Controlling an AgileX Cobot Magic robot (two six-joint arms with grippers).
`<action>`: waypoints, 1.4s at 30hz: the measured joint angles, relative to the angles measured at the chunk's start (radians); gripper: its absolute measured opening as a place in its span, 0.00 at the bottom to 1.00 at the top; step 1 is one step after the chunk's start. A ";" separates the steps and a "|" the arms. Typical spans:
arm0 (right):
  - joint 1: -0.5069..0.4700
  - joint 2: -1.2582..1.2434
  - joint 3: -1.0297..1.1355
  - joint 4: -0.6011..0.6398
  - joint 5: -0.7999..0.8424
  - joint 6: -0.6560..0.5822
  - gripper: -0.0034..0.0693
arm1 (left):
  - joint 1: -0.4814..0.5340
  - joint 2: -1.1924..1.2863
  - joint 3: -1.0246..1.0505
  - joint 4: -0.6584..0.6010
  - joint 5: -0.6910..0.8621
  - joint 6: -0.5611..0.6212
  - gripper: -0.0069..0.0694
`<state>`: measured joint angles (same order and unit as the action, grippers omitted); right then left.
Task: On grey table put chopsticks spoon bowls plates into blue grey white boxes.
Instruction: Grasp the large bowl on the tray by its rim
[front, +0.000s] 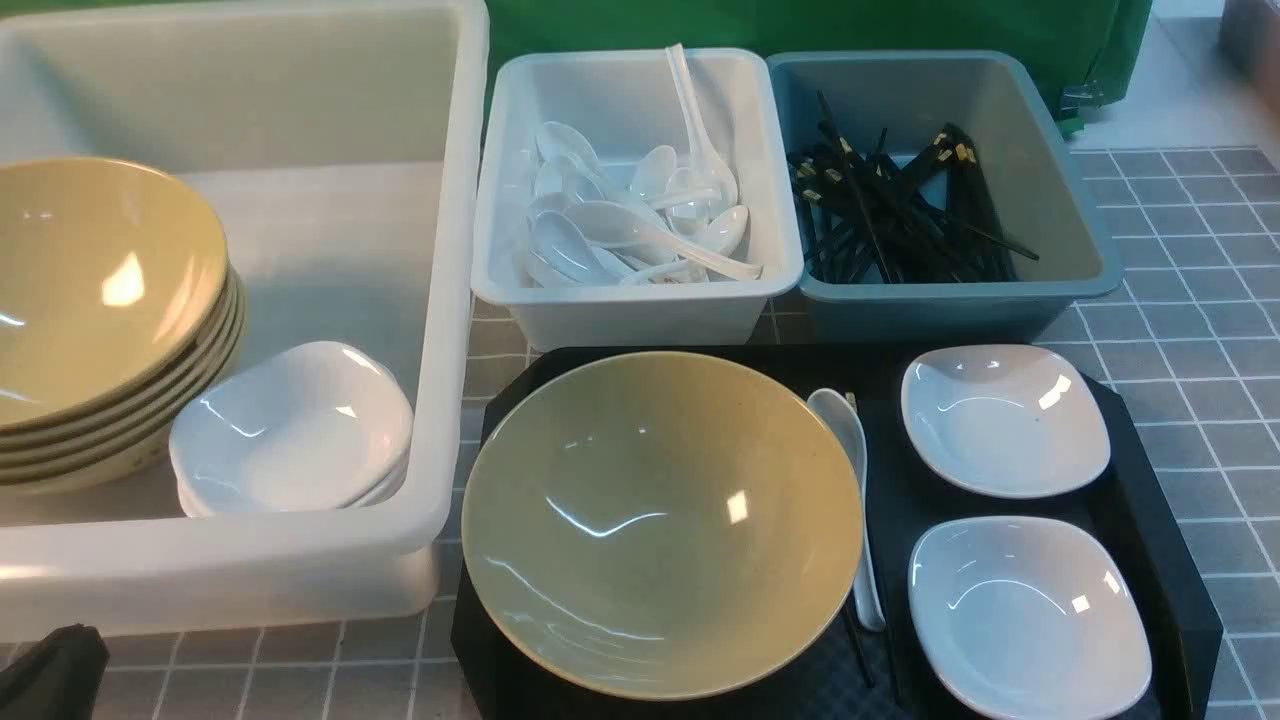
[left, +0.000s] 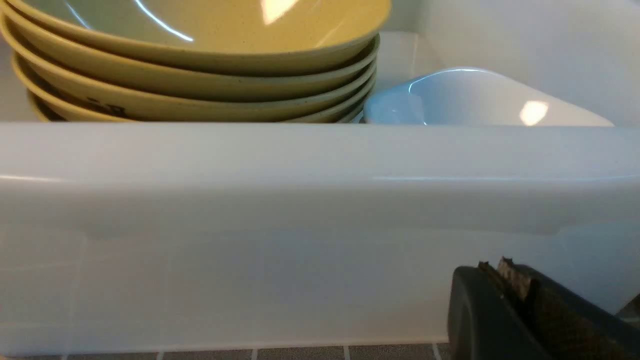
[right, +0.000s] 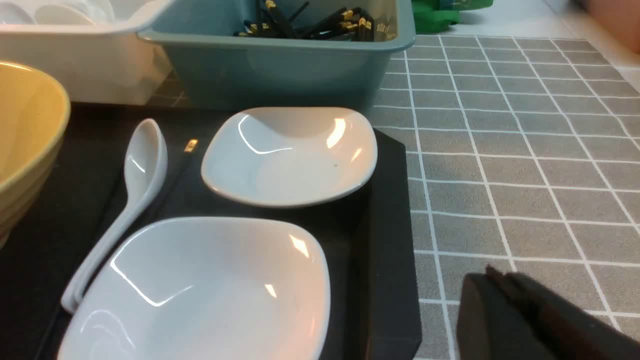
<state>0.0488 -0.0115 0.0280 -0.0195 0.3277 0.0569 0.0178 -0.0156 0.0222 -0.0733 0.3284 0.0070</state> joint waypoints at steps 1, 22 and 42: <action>0.000 0.000 0.000 0.000 0.000 0.000 0.11 | 0.000 0.000 0.000 0.000 0.000 0.000 0.08; 0.000 0.000 0.000 0.000 0.000 0.000 0.14 | 0.000 0.000 0.000 0.000 0.000 0.000 0.08; 0.000 0.000 0.000 0.000 -0.212 0.000 0.18 | 0.000 0.000 0.003 0.007 -0.275 0.005 0.08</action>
<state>0.0488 -0.0115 0.0280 -0.0195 0.1162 0.0569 0.0178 -0.0156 0.0253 -0.0661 0.0536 0.0124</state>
